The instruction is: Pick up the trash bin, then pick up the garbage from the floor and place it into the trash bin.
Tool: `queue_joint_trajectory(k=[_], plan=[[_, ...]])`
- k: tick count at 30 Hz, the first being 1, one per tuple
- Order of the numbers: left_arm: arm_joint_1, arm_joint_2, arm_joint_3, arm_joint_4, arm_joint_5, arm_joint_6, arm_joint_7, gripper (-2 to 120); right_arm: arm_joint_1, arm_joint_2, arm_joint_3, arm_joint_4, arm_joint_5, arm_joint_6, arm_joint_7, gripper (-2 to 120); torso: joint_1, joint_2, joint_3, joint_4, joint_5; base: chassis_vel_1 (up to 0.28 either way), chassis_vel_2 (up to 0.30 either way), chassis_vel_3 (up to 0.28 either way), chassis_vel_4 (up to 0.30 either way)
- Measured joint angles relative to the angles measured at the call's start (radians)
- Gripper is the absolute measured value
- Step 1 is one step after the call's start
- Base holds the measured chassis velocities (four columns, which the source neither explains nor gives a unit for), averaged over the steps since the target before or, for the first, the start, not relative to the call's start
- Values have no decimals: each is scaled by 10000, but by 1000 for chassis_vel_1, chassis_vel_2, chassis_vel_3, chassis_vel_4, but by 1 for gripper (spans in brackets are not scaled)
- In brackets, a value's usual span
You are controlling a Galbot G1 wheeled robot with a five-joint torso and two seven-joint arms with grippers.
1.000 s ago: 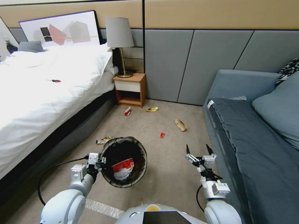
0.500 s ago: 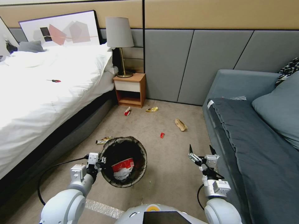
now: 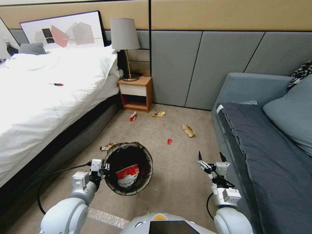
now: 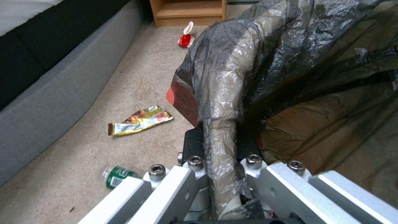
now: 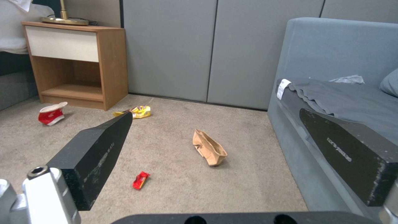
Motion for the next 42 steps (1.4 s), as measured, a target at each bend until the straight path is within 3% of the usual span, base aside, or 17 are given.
queue_joint_trajectory(k=[42], plan=[[-41,55,-93,-41,-118,1,4,1,76,37,-156,-108,-100,54,-30,100,0,0,0,-1,1,-65,67,67,-67]])
